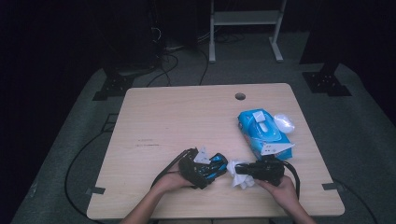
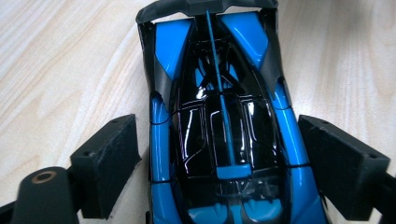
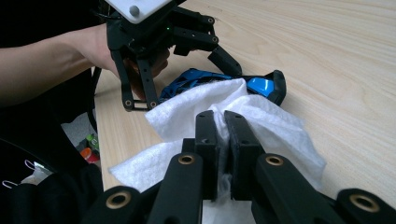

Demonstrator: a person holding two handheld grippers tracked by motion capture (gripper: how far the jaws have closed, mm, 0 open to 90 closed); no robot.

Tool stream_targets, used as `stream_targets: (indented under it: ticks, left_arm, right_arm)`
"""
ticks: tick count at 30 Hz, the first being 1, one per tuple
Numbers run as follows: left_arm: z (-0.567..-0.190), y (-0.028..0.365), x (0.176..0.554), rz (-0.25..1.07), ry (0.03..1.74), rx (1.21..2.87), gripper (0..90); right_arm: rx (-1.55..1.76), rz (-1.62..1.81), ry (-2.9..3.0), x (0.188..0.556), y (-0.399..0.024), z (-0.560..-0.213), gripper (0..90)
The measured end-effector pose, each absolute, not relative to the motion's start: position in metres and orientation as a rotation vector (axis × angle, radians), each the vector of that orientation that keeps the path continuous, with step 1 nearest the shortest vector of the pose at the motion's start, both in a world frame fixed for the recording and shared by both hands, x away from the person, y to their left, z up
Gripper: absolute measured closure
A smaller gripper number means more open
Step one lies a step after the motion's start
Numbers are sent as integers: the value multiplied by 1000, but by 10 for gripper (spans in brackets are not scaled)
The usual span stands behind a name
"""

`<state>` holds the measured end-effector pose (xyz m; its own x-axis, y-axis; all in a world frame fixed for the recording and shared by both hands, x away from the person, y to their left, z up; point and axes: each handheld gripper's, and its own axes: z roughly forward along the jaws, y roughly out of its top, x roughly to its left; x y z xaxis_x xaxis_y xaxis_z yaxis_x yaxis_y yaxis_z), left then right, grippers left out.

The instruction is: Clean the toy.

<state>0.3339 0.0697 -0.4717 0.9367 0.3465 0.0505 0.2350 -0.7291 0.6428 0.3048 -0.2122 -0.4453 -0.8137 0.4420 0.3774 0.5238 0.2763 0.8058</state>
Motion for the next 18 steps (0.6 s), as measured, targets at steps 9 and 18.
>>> stream_targets:
  ticks: [9, 18]
  left_arm:
    - [-469, 69, 334, 193, 419, 2418, 236]
    - [-467, 76, 336, 172, 409, 2398, 265]
  right_arm:
    - [-937, -1600, -2436, 305, -214, -446, 837]
    - [-939, -1612, -2431, 306, -215, -445, 836]
